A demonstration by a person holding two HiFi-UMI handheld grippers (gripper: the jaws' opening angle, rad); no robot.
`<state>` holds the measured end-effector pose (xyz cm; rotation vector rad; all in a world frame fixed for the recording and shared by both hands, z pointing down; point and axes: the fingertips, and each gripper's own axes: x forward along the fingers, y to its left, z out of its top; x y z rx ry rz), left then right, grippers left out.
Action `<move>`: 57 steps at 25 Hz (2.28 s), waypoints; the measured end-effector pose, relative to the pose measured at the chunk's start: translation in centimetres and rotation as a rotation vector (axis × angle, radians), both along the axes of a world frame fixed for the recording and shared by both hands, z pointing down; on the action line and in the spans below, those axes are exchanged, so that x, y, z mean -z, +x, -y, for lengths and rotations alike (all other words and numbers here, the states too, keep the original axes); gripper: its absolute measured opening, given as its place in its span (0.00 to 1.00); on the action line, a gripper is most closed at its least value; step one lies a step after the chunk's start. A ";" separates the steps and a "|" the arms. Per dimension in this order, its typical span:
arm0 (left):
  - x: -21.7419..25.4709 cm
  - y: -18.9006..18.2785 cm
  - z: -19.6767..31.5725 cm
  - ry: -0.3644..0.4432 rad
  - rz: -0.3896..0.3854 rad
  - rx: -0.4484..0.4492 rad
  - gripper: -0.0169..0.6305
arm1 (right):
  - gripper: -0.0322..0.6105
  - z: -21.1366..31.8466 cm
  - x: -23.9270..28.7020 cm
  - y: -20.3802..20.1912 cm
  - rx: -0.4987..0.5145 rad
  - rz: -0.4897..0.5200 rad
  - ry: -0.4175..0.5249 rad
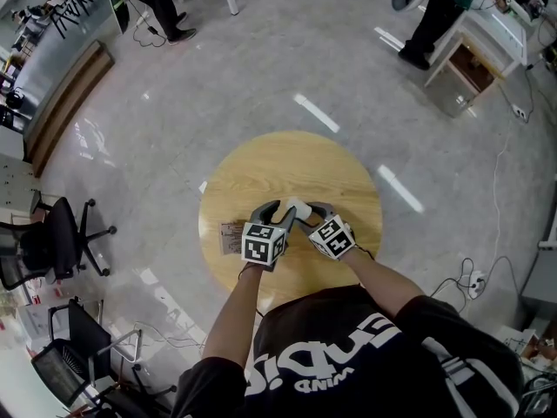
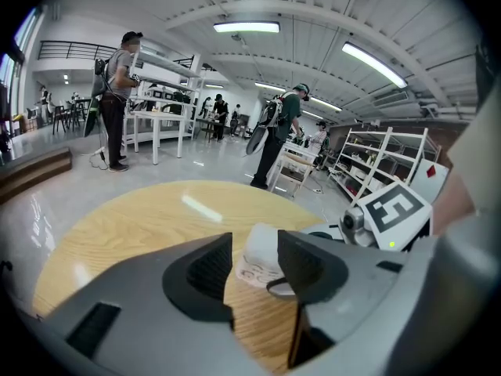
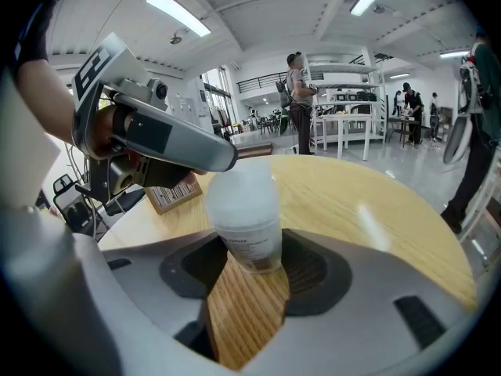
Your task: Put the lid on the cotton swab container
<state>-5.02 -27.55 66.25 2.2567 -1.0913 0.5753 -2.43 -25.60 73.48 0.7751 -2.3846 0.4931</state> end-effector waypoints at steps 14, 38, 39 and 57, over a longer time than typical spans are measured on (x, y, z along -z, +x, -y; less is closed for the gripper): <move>-0.6 -0.3 -0.2 -0.049 -0.079 0.047 0.31 | 0.38 0.0 0.0 -0.1 -0.001 -0.007 -0.004; 0.1 -0.4 -0.3 0.019 0.056 0.052 0.31 | 0.19 -3.6 6.2 4.3 -0.083 0.102 0.039; 0.3 -0.4 -0.2 0.025 0.055 0.061 0.31 | 0.10 -3.8 6.6 4.3 -0.079 0.119 0.039; 9.4 -2.7 -7.4 0.177 -0.065 0.130 0.15 | 0.05 -7.0 16.8 8.0 -0.132 0.293 0.087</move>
